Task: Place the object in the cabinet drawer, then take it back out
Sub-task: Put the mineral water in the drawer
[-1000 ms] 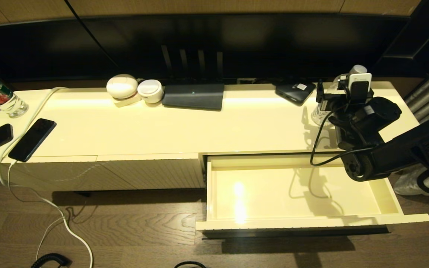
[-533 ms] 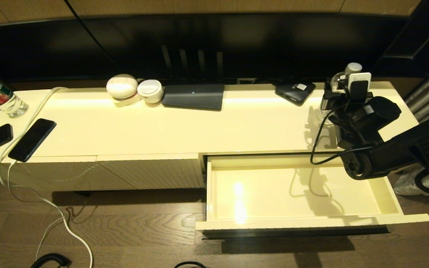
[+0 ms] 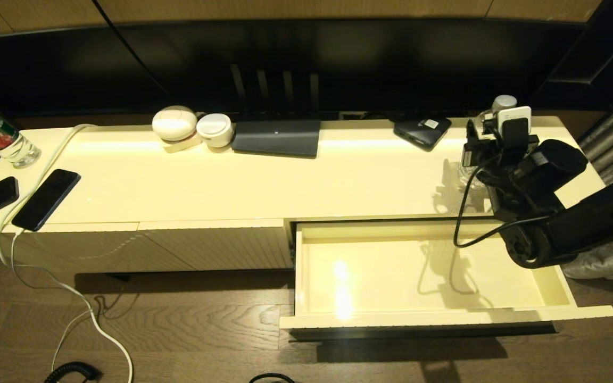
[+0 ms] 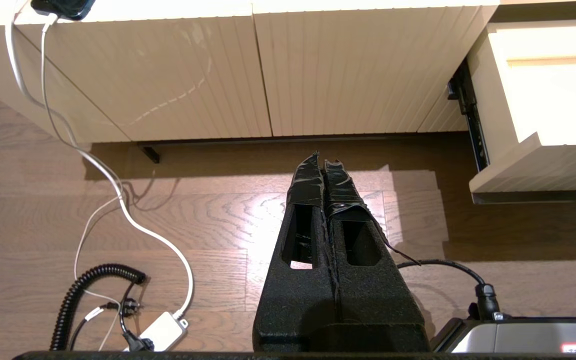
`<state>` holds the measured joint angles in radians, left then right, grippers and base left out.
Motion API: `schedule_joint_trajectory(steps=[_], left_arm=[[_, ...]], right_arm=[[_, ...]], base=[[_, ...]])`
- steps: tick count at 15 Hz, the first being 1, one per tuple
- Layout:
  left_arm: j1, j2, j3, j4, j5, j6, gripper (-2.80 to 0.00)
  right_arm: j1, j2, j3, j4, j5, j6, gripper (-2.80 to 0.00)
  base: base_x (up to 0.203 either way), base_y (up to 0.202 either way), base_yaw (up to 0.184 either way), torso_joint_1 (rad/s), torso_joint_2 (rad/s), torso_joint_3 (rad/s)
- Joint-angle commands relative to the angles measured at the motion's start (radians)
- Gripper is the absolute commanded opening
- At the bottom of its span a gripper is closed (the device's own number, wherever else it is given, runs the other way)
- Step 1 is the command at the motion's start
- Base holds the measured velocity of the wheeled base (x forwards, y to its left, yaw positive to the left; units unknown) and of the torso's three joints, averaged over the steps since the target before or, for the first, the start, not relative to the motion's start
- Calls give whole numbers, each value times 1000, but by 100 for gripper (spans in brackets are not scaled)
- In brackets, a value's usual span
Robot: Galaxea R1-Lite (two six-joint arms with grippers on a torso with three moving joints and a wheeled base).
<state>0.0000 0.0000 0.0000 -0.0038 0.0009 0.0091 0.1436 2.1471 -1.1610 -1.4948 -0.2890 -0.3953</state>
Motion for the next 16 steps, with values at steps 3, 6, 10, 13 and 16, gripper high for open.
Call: schedule_joint_trajectory(steps=[3,6,10,13,16], left_arm=[[0,0,3,-1,1,0,-280],[0,0,3,-1,1,0,-280],[0,0,3,-1,1,0,-280],[0,0,2,-1,-1,0,-280],[0,0,2,-1,1,0,-280]], right_arm=[[37,-296,243,238,81,-109,-280],[79,-423,333,496,138,-200,-280],[129,-521,363,846,161,-353,-280],[140,-540,400,956,229,-559,-280],[124,-512,434,989,292,-772,-280]], base=[[0,0,0,0,0,0],[0,0,0,0,0,0],[0,0,0,0,0,0],[0,0,0,0,0,0],[0,0,0,0,0,0]])
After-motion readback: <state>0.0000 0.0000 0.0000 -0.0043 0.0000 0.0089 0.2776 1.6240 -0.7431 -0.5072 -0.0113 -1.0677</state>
